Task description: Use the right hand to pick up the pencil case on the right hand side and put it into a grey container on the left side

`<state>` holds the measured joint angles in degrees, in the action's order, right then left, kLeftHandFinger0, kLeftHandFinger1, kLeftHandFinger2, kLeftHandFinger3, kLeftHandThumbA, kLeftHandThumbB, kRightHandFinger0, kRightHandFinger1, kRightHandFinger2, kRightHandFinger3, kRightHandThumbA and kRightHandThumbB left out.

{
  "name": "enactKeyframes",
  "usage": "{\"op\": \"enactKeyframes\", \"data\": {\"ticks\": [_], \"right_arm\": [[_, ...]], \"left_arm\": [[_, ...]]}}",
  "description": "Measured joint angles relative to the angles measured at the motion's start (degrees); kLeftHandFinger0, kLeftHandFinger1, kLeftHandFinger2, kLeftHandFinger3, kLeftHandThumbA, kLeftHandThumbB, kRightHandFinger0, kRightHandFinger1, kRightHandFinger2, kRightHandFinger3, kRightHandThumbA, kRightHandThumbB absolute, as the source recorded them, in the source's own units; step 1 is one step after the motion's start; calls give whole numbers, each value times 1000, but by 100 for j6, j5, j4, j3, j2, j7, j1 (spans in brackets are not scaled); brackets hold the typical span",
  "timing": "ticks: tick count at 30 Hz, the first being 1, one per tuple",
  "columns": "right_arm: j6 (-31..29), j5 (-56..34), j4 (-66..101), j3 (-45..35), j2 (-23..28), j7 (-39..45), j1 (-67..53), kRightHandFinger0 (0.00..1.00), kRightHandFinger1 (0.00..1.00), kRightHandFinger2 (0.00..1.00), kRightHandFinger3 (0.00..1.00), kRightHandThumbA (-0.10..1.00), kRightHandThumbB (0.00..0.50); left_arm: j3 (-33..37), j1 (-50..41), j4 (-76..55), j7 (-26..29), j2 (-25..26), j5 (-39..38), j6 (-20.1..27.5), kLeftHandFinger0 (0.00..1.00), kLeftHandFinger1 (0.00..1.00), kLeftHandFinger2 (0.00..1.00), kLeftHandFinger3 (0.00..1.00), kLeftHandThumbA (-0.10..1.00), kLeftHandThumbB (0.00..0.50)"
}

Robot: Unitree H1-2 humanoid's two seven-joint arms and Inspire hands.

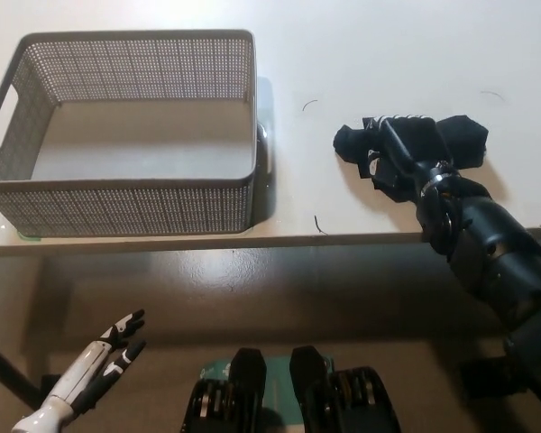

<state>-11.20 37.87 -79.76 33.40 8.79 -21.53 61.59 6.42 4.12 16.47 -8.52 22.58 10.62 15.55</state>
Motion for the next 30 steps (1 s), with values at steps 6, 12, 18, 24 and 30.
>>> {"op": "enactKeyframes", "data": {"ticks": [6,12,18,24,30], "right_arm": [[-146,-12,1,-49,4,-141,-4,446,95,382,503,-100,211],[-380,-27,127,-123,35,-209,19,0,65,358,403,-100,153],[-541,-55,706,-216,100,-155,121,0,315,773,795,-100,136],[-625,-76,1439,-394,197,-44,327,0,288,737,670,-100,189],[-611,-75,2319,-456,200,128,346,0,359,749,853,-100,145]], "left_arm": [[-3,1,8,-2,0,0,36,1000,1000,1000,1000,1000,321],[-7,0,9,-12,0,4,38,1000,1000,1000,1000,1000,305],[-10,-2,36,-13,0,5,52,1000,1000,1000,1000,1000,316],[-11,-8,47,-12,0,19,52,1000,1000,1000,1000,1000,327],[-8,-20,71,-12,0,36,43,1000,1000,1000,1000,1000,328]]}}
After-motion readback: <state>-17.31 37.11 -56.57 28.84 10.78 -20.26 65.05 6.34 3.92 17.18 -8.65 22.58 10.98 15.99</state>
